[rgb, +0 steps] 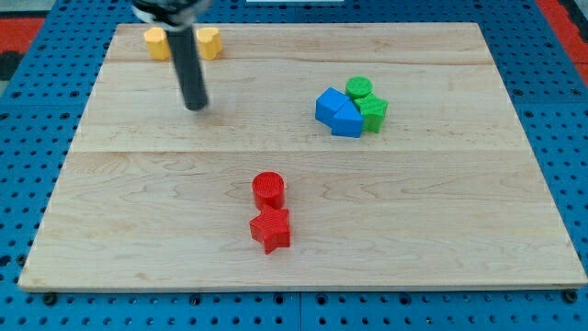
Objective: Move the yellow hexagon into the red star
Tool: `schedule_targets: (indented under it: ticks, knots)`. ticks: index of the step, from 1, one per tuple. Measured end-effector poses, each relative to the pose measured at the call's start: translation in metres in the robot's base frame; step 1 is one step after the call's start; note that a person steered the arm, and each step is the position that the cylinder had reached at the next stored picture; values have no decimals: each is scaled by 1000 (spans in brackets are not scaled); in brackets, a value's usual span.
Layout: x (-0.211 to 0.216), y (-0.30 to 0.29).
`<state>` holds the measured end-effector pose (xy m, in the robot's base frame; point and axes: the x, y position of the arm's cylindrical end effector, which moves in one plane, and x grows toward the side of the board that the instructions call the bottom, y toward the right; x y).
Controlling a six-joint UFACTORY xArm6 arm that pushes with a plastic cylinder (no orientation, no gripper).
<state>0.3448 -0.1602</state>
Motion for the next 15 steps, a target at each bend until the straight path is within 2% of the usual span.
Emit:
schedule_targets:
  ticks: [1, 2, 3, 5, 6, 7, 8, 9, 12, 13, 14, 15]
  knots:
    - [-40, -65]
    - [-59, -135]
    - [-71, -144]
    - [-105, -64]
    - [-108, -30]
    - [-120, -6]
    - [-152, -4]
    - [-136, 38]
    - [-7, 26]
    - [-32, 12]
    - [-3, 34]
    - [66, 28]
